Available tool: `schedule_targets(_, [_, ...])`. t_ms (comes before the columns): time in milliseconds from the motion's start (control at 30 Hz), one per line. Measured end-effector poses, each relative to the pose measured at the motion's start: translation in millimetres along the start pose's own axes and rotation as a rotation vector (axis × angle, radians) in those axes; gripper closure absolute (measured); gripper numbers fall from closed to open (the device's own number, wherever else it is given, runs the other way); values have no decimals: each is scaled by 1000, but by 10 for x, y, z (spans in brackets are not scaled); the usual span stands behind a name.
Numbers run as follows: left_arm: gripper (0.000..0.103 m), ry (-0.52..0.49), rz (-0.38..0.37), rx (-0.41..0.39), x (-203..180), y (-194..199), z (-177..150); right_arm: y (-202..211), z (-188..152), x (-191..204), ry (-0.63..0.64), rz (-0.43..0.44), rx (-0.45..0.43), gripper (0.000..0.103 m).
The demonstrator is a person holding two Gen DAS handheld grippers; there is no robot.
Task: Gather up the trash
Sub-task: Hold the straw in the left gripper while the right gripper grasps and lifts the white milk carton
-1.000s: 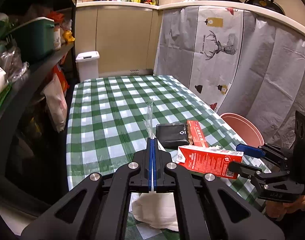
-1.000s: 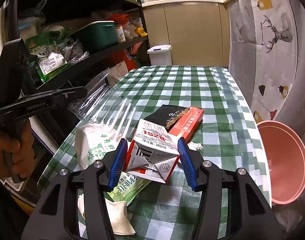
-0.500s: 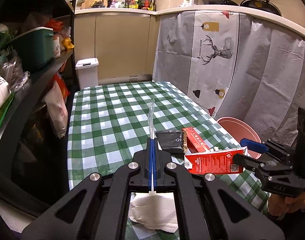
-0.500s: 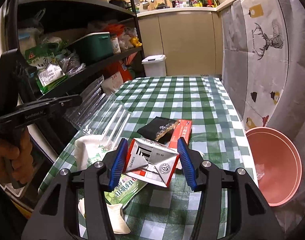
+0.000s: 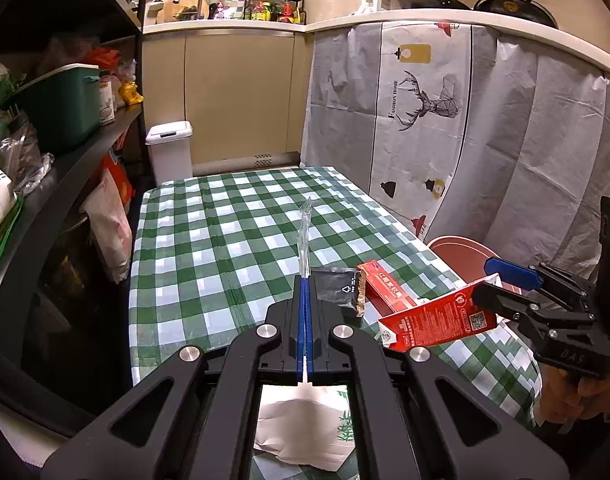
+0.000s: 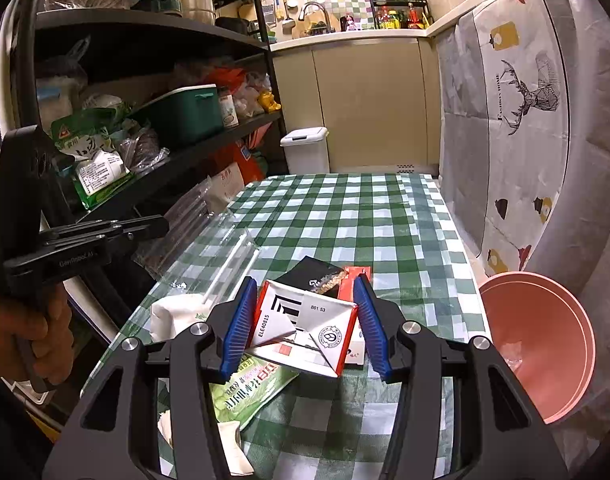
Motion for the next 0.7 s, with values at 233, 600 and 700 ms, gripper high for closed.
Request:
schedule_targets(233, [103,-5,-3,7,-47,-21,-4,-82,-352,92,19,50,150,38])
schedule_targets(600, [103,-12,-11,12,-112,-27,-16,-360,-693,138,-11,114,300,32])
schedule_targets(700, [103,-6,-3,12,-64,-17,-15,-445,-735,211,-5,129,332,32])
Point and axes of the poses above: each gripper's, at about its wrist camera, not at the fingertips, and y roughly against the way its jaws point, x to its left, z to its top, the point moved 8 cm from there along -y, roughly the way its jaws point, and after that the axes turned 13 degrees about y, right-handed, at the moved point
